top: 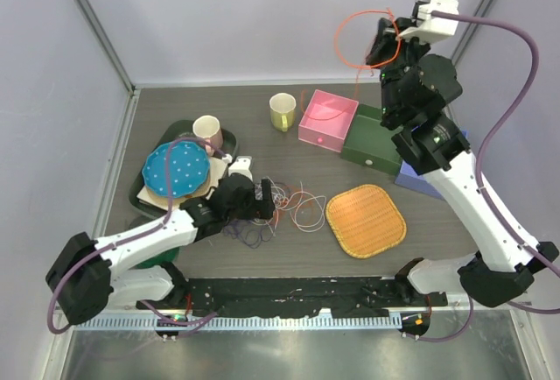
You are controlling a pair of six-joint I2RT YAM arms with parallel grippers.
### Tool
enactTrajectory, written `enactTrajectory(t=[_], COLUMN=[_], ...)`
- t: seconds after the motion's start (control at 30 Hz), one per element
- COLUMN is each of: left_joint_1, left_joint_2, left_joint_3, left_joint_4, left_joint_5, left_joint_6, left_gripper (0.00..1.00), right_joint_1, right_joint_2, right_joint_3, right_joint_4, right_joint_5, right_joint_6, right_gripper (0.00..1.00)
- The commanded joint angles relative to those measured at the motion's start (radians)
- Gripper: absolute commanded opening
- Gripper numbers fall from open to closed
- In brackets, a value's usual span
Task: Untangle the cables
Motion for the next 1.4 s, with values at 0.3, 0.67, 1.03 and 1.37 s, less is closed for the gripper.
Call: enactTrajectory(t=[0.3,0.67,1.03,1.37], left_joint_1=[0.001,0.001,0.004,0.007], left_joint_2=[0.253,0.323,0.360,0.365], left_joint_3=[0.116,0.150,0.157,0.154], left_joint_4=[0.041,0.031,0.024,0.040], left_joint_5=[0.015,0.024,0.024,0.043], left_joint_6=[-0.051,-0.035,-0.031,-0.036], left_gripper=[1.00,1.00,1.00,0.92], right_joint_1=[-0.554,-0.793,-0.853,-0.861], right_joint_2=[0.026,0.143,0.135,0.155], right_joint_3=[-0.056,-0.260,-0.424,-0.470], right_joint_4=[-0.394,-0.359,-0.286,-0.412], right_joint_5=[-0.024,-0.019,0.056,-0.057], right_joint_6=[0.171,0.361,0.415,0.527], right_gripper=[0.01,0.01,0.01,0.53])
